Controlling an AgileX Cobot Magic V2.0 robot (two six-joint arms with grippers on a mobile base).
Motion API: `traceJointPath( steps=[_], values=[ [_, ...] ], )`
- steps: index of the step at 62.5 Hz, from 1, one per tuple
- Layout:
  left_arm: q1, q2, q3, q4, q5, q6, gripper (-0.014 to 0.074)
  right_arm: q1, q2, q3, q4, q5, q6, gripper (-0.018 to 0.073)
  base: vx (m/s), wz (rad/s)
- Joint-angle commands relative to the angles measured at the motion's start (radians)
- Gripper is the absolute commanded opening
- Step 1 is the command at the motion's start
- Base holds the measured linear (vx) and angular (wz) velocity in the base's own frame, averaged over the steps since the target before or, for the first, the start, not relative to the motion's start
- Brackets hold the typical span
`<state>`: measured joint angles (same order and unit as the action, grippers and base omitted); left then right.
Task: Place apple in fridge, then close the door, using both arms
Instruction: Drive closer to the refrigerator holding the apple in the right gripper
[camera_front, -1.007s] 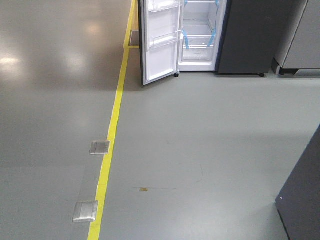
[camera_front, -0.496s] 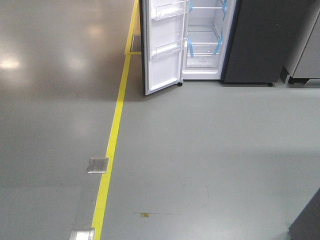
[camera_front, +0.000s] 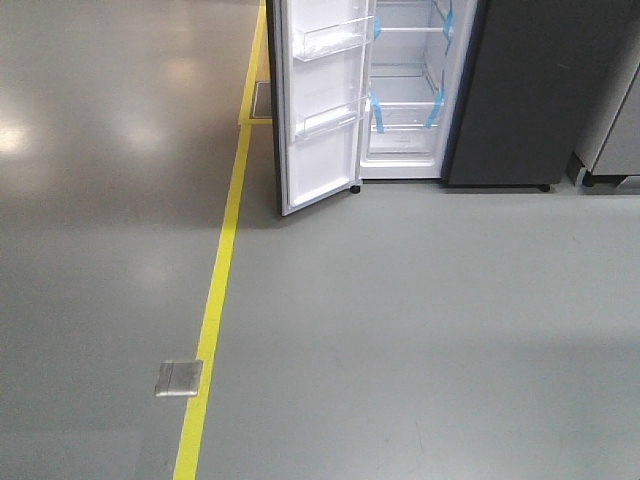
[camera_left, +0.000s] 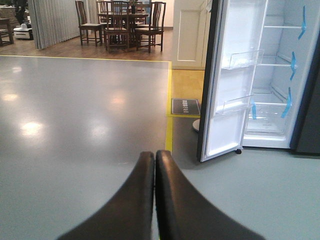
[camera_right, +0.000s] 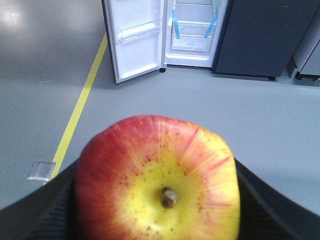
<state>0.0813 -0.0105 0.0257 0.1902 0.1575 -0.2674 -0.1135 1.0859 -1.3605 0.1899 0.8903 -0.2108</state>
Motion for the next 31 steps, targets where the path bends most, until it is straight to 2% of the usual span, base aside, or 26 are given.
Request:
traceJointPath(
  steps=[1,31],
  values=[
    [-0.002,-0.015,0.029,-0.002,-0.068,-0.004,-0.0006,-0.002,-0.02,-0.03,0.01,-0.075,-0.008,0.0023,0.32,-0.05],
    [-0.002,-0.015,0.029,-0.002,-0.068,-0.004,-0.0006,-0.002,-0.02,-0.03,0.01,-0.075,-0.008,0.0023,0.32,-0.03]
  ],
)
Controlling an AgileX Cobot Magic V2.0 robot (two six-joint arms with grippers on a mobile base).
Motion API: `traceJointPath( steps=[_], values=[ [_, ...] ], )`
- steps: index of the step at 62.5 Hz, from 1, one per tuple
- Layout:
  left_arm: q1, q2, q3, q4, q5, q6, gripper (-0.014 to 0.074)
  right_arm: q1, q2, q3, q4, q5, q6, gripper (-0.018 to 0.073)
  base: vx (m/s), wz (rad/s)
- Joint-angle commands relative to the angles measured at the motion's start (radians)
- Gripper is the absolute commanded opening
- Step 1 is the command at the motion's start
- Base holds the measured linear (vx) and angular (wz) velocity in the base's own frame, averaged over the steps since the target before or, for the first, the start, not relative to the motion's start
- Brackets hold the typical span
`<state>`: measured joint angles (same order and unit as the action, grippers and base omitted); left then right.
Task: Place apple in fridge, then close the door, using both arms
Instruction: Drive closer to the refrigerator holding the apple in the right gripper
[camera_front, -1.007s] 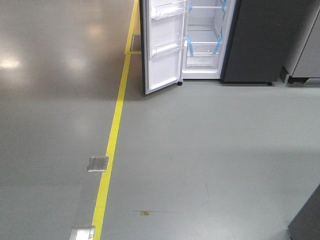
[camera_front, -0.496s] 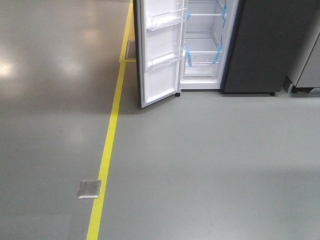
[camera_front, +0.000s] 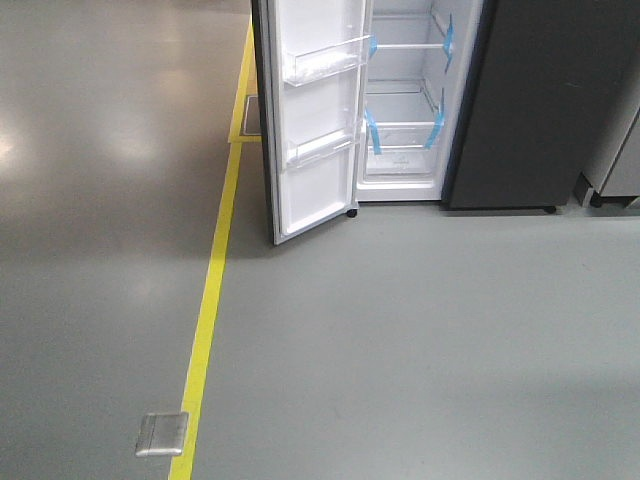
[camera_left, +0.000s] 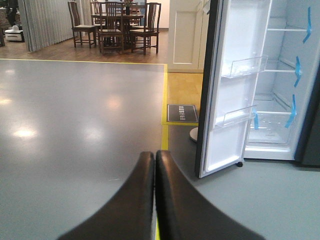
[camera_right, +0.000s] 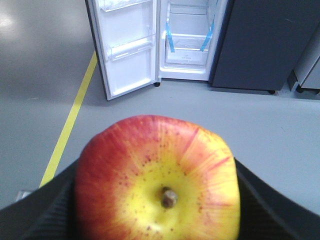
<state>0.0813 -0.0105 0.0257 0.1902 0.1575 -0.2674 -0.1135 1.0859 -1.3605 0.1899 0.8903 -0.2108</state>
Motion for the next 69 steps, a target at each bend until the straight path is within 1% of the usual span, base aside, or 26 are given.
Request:
traceJointPath(
  steps=[1,69],
  values=[
    [-0.002,-0.015,0.029,-0.002,-0.068,-0.004,-0.0006,-0.002,-0.02,-0.03,0.01,-0.075,-0.008,0.0023,0.31,-0.02],
    [-0.002,-0.015,0.029,-0.002,-0.068,-0.004,-0.0006,-0.002,-0.02,-0.03,0.01,-0.076,-0.008,0.0023,0.27,-0.01]
  ],
)
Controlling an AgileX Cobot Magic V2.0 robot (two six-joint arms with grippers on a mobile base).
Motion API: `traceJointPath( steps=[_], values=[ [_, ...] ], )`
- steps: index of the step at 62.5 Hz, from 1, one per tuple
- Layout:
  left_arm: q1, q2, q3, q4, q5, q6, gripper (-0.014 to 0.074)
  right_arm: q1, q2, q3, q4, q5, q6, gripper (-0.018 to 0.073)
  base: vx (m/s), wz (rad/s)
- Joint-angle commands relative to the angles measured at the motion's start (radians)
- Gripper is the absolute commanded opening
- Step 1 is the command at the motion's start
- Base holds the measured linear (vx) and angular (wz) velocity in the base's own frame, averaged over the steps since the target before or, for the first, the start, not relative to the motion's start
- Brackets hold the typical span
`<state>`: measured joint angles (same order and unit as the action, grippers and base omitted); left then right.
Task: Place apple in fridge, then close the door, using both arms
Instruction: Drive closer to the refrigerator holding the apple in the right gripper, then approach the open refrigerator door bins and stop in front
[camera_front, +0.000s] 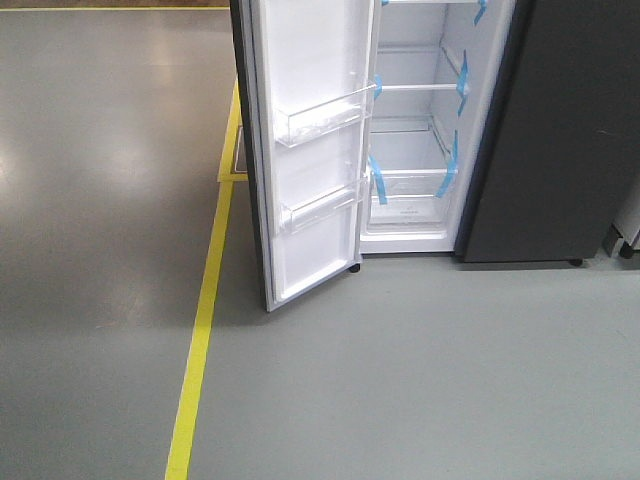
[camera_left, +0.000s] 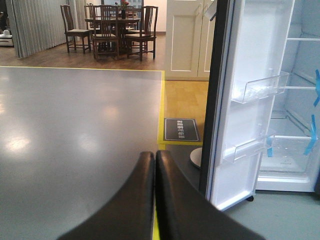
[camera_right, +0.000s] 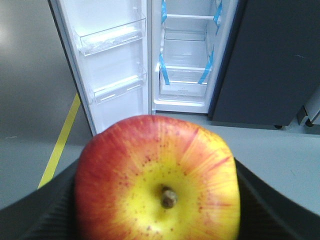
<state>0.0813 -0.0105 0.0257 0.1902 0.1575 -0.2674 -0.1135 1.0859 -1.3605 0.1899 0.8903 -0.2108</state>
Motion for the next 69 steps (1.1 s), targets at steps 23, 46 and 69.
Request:
traceJointPath(
  steps=[23,46,69],
  values=[
    [-0.002,-0.015,0.029,-0.002,-0.068,-0.004,-0.0006,-0.002,-0.02,-0.03,0.01,-0.075,-0.008,0.0023,0.19,0.01],
    [-0.002,-0.015,0.029,-0.002,-0.068,-0.004,-0.0006,-0.002,-0.02,-0.03,0.01,-0.075,-0.008,0.0023,0.16,0.02],
    [-0.002,-0.015,0.029,-0.002,-0.068,-0.004,-0.0006,-0.002,-0.02,-0.03,0.01,-0.075,-0.008,0.0023,0.16,-0.01]
  ],
)
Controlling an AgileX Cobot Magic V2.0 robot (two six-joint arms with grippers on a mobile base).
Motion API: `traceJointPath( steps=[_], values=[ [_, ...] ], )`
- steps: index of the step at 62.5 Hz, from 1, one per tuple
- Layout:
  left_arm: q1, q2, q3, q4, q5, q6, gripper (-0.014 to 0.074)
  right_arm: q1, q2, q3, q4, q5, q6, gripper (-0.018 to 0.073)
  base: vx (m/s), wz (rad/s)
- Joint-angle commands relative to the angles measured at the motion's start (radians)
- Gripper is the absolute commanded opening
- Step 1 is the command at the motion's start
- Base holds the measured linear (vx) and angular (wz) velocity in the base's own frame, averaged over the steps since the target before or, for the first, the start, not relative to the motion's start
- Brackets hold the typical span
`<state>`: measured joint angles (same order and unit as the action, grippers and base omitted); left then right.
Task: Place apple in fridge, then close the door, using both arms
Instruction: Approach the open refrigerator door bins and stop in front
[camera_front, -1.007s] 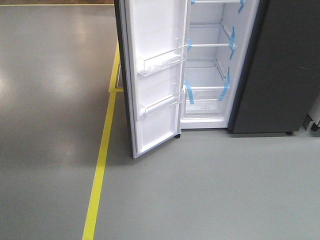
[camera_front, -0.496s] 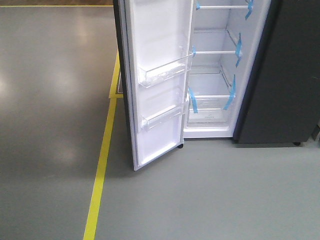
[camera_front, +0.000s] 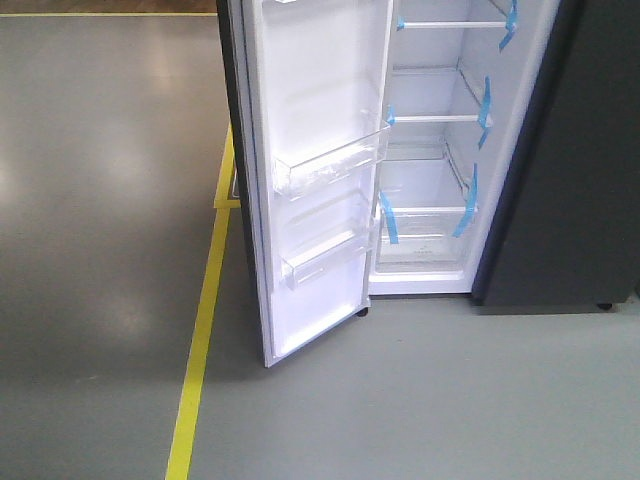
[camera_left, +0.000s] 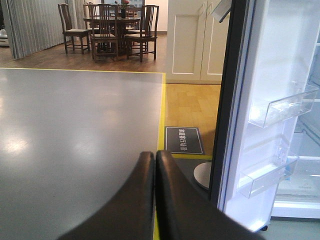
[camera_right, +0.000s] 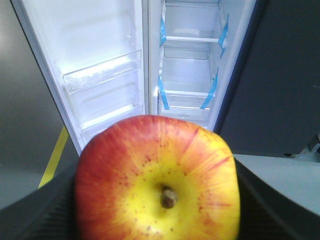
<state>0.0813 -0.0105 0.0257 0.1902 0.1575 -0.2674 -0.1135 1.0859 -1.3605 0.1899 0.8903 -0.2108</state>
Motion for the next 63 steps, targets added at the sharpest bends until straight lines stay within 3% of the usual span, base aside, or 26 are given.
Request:
traceJointPath(
  steps=[1,63],
  values=[
    [-0.002,-0.015,0.029,-0.002,-0.068,-0.004,-0.0006,-0.002,-0.02,-0.03,0.01,-0.075,-0.008,0.0023,0.17,-0.01],
    [-0.002,-0.015,0.029,-0.002,-0.068,-0.004,-0.0006,-0.002,-0.02,-0.03,0.01,-0.075,-0.008,0.0023,0.2,0.02]
  ],
)
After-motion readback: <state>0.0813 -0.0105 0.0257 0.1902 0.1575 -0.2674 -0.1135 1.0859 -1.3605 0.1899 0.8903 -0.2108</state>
